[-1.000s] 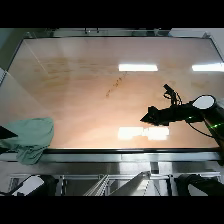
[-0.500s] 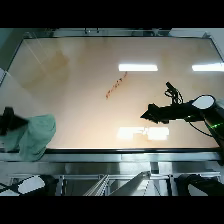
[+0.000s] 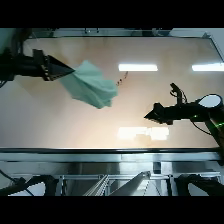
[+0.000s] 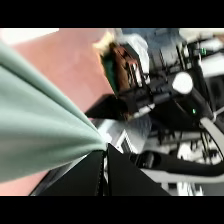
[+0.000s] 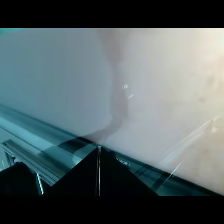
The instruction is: Fold the shirts.
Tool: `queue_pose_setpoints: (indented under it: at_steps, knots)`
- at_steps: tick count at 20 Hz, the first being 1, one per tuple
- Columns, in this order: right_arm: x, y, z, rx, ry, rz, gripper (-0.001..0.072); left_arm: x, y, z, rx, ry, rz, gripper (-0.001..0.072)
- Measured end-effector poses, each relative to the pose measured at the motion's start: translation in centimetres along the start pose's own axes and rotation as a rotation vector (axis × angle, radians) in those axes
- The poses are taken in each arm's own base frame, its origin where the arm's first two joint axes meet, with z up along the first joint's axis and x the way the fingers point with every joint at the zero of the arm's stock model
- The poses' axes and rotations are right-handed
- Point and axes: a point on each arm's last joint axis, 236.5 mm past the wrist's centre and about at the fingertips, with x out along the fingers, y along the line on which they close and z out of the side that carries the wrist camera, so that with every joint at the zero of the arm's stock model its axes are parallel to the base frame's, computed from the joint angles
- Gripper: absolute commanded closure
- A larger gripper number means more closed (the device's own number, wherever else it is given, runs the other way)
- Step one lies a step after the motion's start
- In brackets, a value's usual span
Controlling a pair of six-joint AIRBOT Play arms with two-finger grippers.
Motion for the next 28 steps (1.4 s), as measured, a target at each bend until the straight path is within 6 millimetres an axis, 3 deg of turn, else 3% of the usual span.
queue_pose_setpoints:
  at_steps: [3, 4, 5, 6, 7, 8, 11, 15, 16, 17, 18, 20, 21, 22, 23, 27, 28]
  knots:
    - [-2.0, -1.3, 0.6, 0.025, -0.012, 0.016, 0.0694, 4.2, 1.4, -1.6, -0.012, 0.133, 0.006, 0.0689]
    - [-2.8, -1.8, 0.8, 0.038, -0.019, 0.021, 0.0694, 5.1, 2.4, -2.1, -0.030, 0.168, 0.021, 0.0566]
    - [-3.4, -2.2, 1.1, 0.051, -0.029, 0.025, 0.0694, 6.0, 3.7, -2.8, -0.053, 0.205, 0.036, 0.0382]
    - [-3.9, -2.6, 1.3, 0.062, -0.036, 0.028, 0.0694, 6.5, 5.0, -3.4, -0.076, 0.239, 0.054, 0.0251]
    - [-4.4, -2.9, 1.4, 0.074, -0.040, 0.033, 0.0694, 6.9, 6.5, -4.1, -0.114, 0.276, 0.075, 0.0055]
    - [-4.7, -3.2, 1.5, 0.082, -0.048, 0.034, 0.0694, 7.2, 7.9, -4.7, -0.144, 0.305, 0.094, -0.0006]
    - [-5.1, -3.8, 2.3, 0.096, -0.079, 0.030, 0.0694, 7.4, 10.7, -6.4, -0.227, 0.382, 0.117, -0.0004]
    - [-5.4, -4.4, 4.2, 0.119, -0.152, 0.028, 0.0686, 7.7, 11.8, -9.9, -0.317, 0.491, 0.109, 0.0004]
    - [-5.4, -4.6, 4.5, 0.123, -0.166, 0.024, 0.0623, 7.7, 12.0, -11.2, -0.337, 0.522, 0.114, 0.0003]
    - [-5.6, -4.9, 4.7, 0.121, -0.175, 0.018, 0.0407, 7.7, 12.1, -12.8, -0.354, 0.556, 0.123, 0.0004]
    - [-5.7, -5.5, 4.7, 0.112, -0.176, 0.001, 0.0317, 7.5, 12.2, -14.4, -0.369, 0.590, 0.136, 0.0003]
    - [-6.3, -7.4, 4.5, 0.090, -0.173, -0.060, 0.0421, 6.7, 12.3, -17.4, -0.388, 0.646, 0.176, 0.0003]
    - [-6.7, -8.7, 4.5, 0.085, -0.176, -0.101, 0.0413, 6.3, 12.7, -18.7, -0.394, 0.659, 0.208, 0.0003]
    - [-7.2, -10.0, 4.6, 0.081, -0.183, -0.144, 0.0351, 6.0, 13.1, -19.7, -0.392, 0.656, 0.244, 0.0003]
    - [-7.8, -11.4, 4.8, 0.086, -0.198, -0.185, 0.0197, 6.0, 13.7, -20.4, -0.390, 0.640, 0.278, 0.0004]
    - [-9.0, -15.2, 5.0, 0.121, -0.211, -0.269, 0.0200, 6.8, 17.0, -21.7, -0.373, 0.541, 0.400, 0.0004]
    - [-8.8, -15.9, 4.8, 0.132, -0.200, -0.275, 0.0247, 7.1, 17.8, -22.0, -0.373, 0.532, 0.420, 0.0004]
